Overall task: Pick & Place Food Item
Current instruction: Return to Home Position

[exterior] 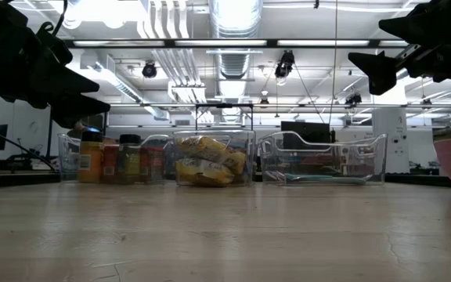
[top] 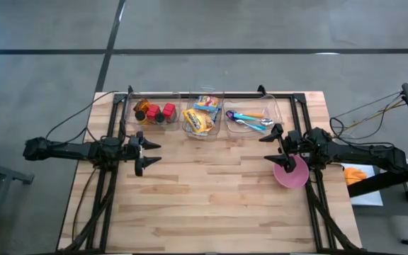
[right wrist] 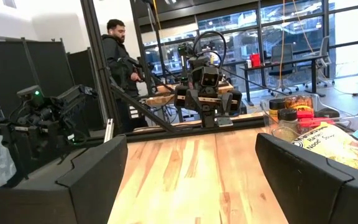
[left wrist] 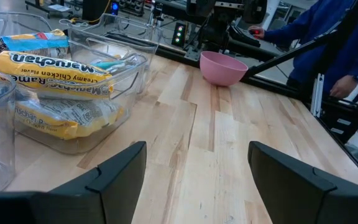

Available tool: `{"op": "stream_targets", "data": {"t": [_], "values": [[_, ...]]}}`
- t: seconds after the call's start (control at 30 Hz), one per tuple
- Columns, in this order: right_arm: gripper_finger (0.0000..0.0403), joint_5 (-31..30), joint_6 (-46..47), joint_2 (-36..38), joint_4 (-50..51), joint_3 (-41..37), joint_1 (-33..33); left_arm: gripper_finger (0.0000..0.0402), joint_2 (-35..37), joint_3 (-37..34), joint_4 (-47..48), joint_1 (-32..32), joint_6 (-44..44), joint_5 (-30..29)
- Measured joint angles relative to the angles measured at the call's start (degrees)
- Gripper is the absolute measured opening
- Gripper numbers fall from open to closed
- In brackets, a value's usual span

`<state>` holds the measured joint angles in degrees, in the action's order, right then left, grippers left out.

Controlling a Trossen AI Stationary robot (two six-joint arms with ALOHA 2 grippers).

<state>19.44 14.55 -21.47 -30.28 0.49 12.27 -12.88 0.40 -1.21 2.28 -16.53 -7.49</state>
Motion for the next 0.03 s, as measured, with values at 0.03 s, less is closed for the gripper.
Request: {"op": "stream_targets", "data": {"t": [0.03], "values": [[0.0351, 0.0, 0.0, 0.0, 0.0, 0.0, 0.0, 0.029, 0.0, 0.0, 0.0, 0.0, 0.0, 0.0]]}}
